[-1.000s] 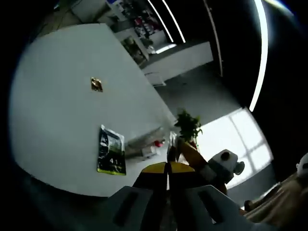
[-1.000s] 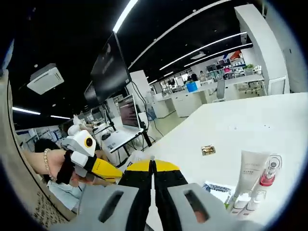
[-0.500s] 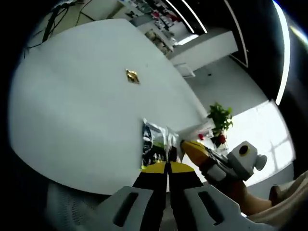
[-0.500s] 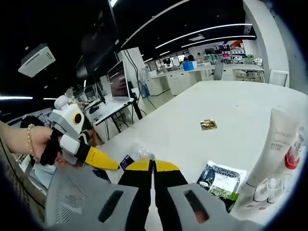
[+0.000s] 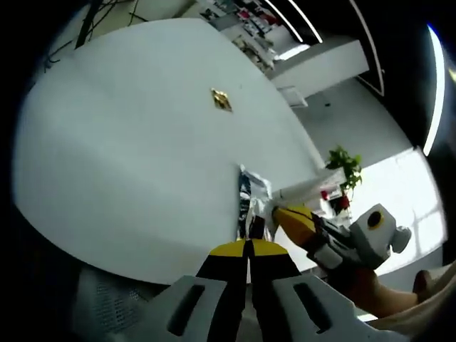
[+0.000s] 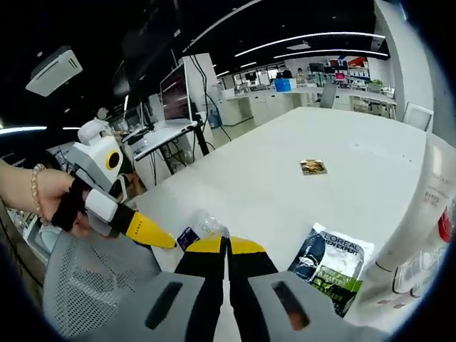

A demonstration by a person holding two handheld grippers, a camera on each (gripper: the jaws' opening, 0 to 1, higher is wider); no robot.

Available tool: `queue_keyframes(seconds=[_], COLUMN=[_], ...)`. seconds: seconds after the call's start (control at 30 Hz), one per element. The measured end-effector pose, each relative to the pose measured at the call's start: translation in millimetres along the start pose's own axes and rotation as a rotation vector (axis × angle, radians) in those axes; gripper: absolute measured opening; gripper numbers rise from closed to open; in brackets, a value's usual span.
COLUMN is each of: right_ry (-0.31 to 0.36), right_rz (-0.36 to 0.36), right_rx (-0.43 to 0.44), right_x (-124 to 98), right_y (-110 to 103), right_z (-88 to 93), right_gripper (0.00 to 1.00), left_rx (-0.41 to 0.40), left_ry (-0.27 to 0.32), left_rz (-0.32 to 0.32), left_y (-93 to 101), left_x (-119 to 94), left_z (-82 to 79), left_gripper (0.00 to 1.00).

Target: Arrange the skincare products in the storage area until every visible bottle or jar stands upright without overlapping.

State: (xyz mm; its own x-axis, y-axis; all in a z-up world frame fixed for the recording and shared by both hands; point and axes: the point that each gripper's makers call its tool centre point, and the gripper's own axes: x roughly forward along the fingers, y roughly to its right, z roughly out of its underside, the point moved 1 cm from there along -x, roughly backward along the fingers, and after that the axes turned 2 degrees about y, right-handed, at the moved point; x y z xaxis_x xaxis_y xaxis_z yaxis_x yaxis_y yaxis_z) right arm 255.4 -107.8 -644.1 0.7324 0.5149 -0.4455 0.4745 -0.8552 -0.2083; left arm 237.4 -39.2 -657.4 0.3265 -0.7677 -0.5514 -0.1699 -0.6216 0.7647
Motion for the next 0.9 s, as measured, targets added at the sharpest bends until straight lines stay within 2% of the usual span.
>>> queue_keyframes(seconds=[0.37, 0.73, 0.9], right_ry=[-0.006, -0.075, -0.14], right_rz=[0.02, 0.059, 0.063], right_rx=[-0.032, -0.053, -0.112], right_x=[4, 12, 20], right_y=[5, 21, 32], right_z=[10.3, 32.3, 42.8], right_gripper=[0.01, 0.01, 0.01], left_rx=[0.044, 0.062, 0.064], left_ry=[-0.02, -0.059, -0.065], left_rz=[-0.051, -0.099, -0.125], left_y=[-9.4, -21.7, -27.0], left_x=[12, 33, 47], left_z=[5.9, 12.1, 13.6], left_gripper=[0.0, 0.0, 0.0])
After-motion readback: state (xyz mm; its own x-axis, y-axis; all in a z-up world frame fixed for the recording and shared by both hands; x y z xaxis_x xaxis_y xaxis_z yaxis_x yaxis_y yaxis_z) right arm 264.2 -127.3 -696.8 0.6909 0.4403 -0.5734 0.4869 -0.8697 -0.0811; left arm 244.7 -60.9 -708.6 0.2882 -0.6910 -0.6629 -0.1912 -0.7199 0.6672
